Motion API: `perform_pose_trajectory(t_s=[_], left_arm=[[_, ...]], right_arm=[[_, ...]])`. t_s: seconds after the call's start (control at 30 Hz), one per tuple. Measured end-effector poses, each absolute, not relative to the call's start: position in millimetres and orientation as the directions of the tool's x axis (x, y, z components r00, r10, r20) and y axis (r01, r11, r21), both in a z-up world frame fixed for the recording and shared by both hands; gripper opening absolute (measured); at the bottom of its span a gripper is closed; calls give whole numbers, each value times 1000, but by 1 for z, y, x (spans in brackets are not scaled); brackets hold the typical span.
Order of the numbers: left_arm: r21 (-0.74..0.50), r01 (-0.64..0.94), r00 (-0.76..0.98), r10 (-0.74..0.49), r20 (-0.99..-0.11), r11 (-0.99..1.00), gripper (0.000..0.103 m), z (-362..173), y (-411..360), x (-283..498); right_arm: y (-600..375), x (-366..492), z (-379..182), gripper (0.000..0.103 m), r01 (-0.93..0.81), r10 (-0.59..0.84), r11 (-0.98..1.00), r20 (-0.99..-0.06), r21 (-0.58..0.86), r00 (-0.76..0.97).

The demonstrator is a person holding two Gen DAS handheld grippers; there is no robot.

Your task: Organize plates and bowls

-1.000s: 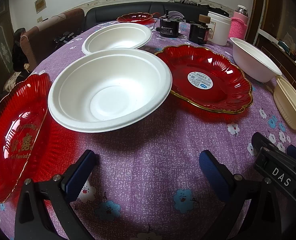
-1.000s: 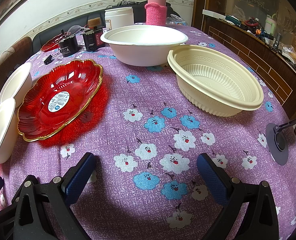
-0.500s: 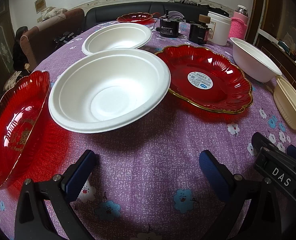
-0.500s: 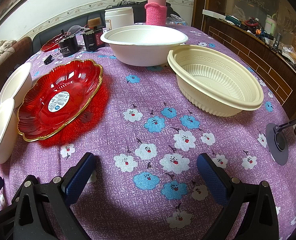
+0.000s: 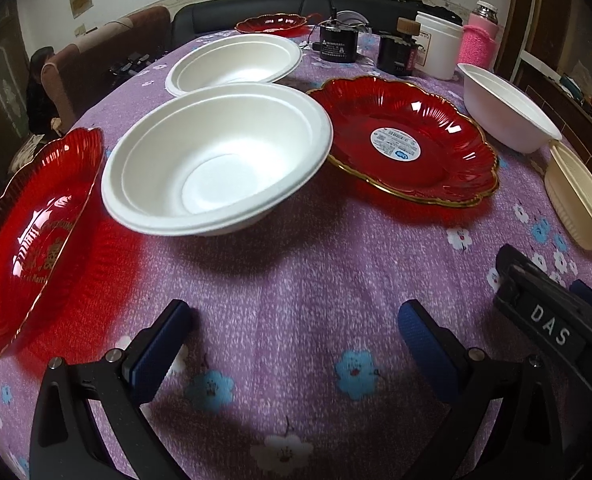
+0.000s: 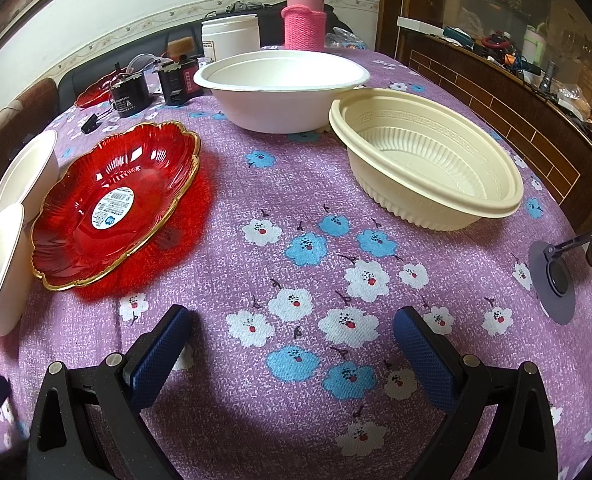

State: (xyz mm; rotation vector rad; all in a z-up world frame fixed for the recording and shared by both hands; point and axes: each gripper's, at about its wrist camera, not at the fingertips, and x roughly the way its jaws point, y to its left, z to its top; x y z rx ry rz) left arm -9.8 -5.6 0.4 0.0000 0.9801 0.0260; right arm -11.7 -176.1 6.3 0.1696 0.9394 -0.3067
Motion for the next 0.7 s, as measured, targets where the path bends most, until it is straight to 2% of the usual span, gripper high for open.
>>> perform_pose_trajectory(t_s=[0.27,0.7], left_arm=[[9,6,553,5,-833,1000,103,1,-4,-20],[26,3,558,19,-829,1000,103,2,-7,-20]], right_arm=[[-177,-22,8,102,229,-96,973,-856,26,507],[-177,-35,9,102,276,-108,960,-834,54,540]])
